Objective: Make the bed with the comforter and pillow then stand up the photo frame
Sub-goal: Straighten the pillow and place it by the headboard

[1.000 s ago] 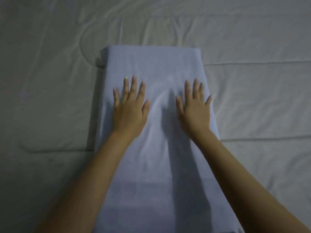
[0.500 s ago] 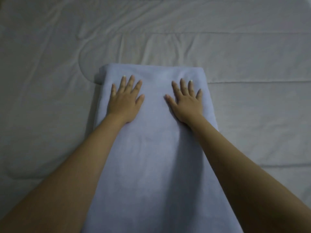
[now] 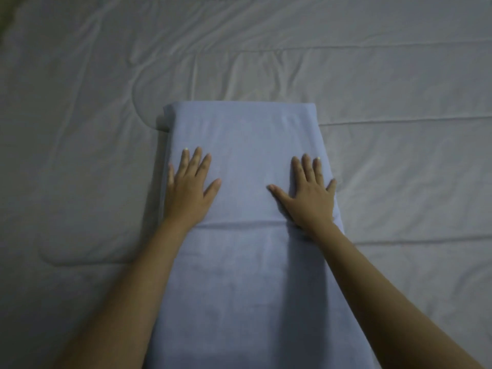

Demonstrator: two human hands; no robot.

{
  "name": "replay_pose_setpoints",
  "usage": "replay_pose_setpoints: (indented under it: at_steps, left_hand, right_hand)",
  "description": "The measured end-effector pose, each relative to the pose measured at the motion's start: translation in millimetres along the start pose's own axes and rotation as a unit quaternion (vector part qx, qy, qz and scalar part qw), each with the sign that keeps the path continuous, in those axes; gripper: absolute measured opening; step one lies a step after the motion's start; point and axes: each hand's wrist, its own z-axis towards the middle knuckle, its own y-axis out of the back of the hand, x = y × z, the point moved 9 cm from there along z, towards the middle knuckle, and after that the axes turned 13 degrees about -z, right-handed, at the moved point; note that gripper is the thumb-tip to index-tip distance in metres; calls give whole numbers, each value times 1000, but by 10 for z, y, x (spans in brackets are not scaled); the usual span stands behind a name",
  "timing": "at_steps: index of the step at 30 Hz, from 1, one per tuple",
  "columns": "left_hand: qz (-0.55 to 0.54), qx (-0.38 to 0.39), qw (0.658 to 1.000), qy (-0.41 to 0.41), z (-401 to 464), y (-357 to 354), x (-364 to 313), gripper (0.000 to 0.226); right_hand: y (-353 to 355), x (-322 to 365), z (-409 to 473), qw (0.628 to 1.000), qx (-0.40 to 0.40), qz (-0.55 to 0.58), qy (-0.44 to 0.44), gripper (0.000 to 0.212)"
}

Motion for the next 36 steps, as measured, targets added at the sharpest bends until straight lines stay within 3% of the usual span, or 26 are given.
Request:
replay_pose_setpoints:
  at_steps: [2,4,5,6,8,10,12,14,16,20,24,28,32,36]
  left_hand:
    - [-90,-62,994,14,-363,110,38,75]
    - [-234,-127,954,141,-759,154,352,86]
    - [-303,-141,912,238,-969,130,523,98]
    - [-366,-136,861,327,-1165,45,662,112]
    - [-475,-105,765,422,-1417,-176,809,128]
    - [-533,-62,709,458,-1510,-364,881,124]
    - [-567,-11,673,474,-1501,-467,840,115]
    - [-596,56,652,466,-1463,-513,691,98]
    - [-610,116,649,440,-1409,-487,541,79]
    - [-620,139,641,431,-1391,-386,399,84]
    - [-607,102,654,440,-1483,-209,390,92]
    - [-606,65,660,440,-1614,124,563,98]
    - [-599,43,675,429,-1701,642,981,101]
    - [-579,7,701,417,-1871,1342,1573,117]
  right_hand:
    - [-4,-244,-328,997,8,54,-53,107]
    - [-90,-603,-591,968,28,202,-145,121]
    - [-171,-730,-710,933,61,302,-186,119]
    - [-265,-795,-820,890,103,390,-214,110]
    - [-407,-771,-972,818,184,497,-222,72]
    - [-431,-723,-1017,794,214,531,-203,46]
    - [-463,-709,-1009,782,241,539,-200,47]
    - [-538,-710,-996,774,284,529,-201,65]
    - [-578,-708,-981,772,314,518,-194,75]
    - [-495,-597,-973,782,288,527,-167,66]
    - [-300,-603,-1055,800,205,536,-173,63]
    - [-218,-371,-1201,798,207,543,-158,67]
    - [-202,224,-1358,788,213,556,-157,66]
    - [-204,1101,-1532,774,222,577,-141,79]
